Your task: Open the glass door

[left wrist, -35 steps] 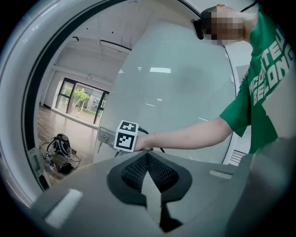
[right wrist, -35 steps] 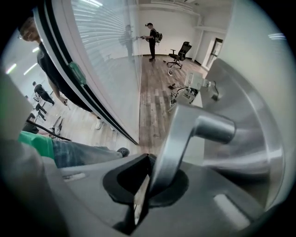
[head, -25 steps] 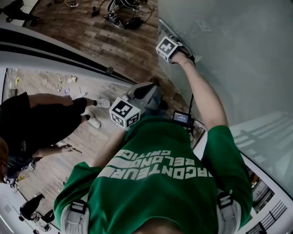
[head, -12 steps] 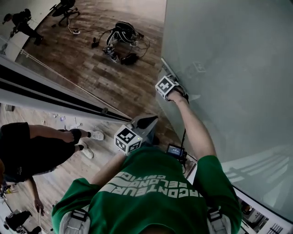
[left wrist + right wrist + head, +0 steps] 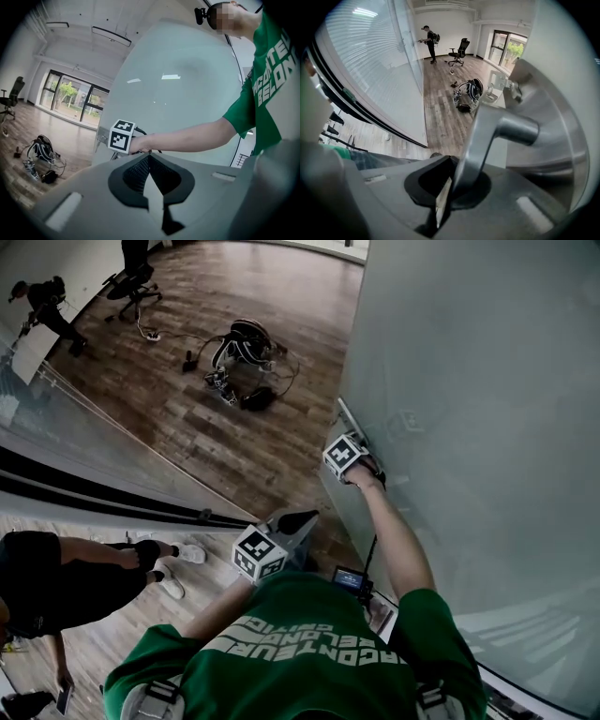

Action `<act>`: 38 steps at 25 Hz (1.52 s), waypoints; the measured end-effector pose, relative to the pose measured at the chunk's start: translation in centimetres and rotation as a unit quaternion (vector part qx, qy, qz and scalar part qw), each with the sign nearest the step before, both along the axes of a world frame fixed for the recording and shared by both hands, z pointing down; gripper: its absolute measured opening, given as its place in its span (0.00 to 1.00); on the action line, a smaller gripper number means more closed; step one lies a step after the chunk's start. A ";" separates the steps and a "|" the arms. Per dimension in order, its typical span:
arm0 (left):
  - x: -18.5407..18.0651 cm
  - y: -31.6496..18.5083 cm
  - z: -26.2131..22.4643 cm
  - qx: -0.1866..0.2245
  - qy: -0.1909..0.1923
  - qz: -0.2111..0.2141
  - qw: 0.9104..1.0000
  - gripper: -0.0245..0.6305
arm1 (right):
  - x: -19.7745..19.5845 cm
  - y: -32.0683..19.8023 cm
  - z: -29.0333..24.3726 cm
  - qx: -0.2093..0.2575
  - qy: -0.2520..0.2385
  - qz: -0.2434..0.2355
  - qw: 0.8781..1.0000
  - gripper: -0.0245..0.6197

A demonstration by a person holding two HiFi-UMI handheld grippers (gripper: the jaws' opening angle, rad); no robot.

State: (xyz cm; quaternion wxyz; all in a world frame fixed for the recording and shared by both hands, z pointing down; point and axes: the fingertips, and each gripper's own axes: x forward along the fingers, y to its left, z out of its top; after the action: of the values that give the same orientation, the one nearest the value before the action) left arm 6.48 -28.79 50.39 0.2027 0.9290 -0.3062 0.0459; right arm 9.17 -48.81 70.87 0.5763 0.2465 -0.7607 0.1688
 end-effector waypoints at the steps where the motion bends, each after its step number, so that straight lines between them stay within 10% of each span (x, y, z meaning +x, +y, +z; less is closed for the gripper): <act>1: 0.2 -0.3 0.0 -0.002 0.000 0.002 1.000 0.05 | 0.4 -0.2 0.0 -0.002 -0.001 0.002 1.000 0.03; 38: 6.8 -13.8 1.9 0.000 0.008 0.103 0.995 0.05 | 15.9 -9.1 1.7 -0.020 0.016 0.151 0.988 0.03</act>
State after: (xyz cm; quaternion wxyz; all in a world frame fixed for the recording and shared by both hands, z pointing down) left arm 13.30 -42.56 52.27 0.1997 0.9558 -0.2075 0.0590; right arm 25.07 -57.93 72.54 0.5609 0.3499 -0.7018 0.2654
